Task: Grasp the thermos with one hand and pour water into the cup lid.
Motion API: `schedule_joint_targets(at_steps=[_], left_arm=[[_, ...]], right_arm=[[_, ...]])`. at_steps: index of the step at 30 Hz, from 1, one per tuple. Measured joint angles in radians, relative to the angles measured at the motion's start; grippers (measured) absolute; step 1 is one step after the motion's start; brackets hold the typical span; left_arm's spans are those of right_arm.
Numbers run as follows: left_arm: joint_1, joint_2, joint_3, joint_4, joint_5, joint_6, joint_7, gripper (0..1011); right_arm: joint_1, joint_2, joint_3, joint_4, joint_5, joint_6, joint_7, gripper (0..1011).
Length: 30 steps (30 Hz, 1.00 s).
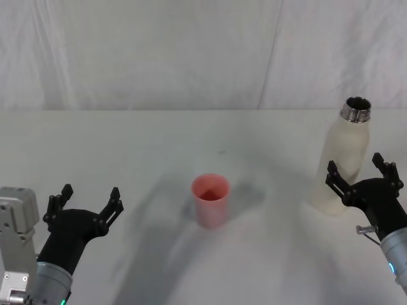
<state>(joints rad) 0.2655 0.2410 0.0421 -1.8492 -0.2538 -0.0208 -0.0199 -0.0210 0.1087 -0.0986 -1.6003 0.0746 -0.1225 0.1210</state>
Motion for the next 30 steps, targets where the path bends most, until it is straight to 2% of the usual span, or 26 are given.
schedule_joint_targets(at_steps=[7,16,30], left_arm=[[0.000,0.000,0.000,0.000,0.000,0.000,0.000,1001],[0.000,0.000,0.000,0.000,0.000,0.000,0.000,1001],[0.000,0.000,0.000,0.000,0.000,0.000,0.000,1001]], right_arm=[[-0.061,0.000,0.004,-0.061,-0.012,0.003,-0.009,1000],[-0.116,-0.001,0.004,-0.100,-0.024,-0.006,-0.013,1000],[-0.146,-0.001,-0.046,-0.087,-0.046,-0.016,0.013,1000]])
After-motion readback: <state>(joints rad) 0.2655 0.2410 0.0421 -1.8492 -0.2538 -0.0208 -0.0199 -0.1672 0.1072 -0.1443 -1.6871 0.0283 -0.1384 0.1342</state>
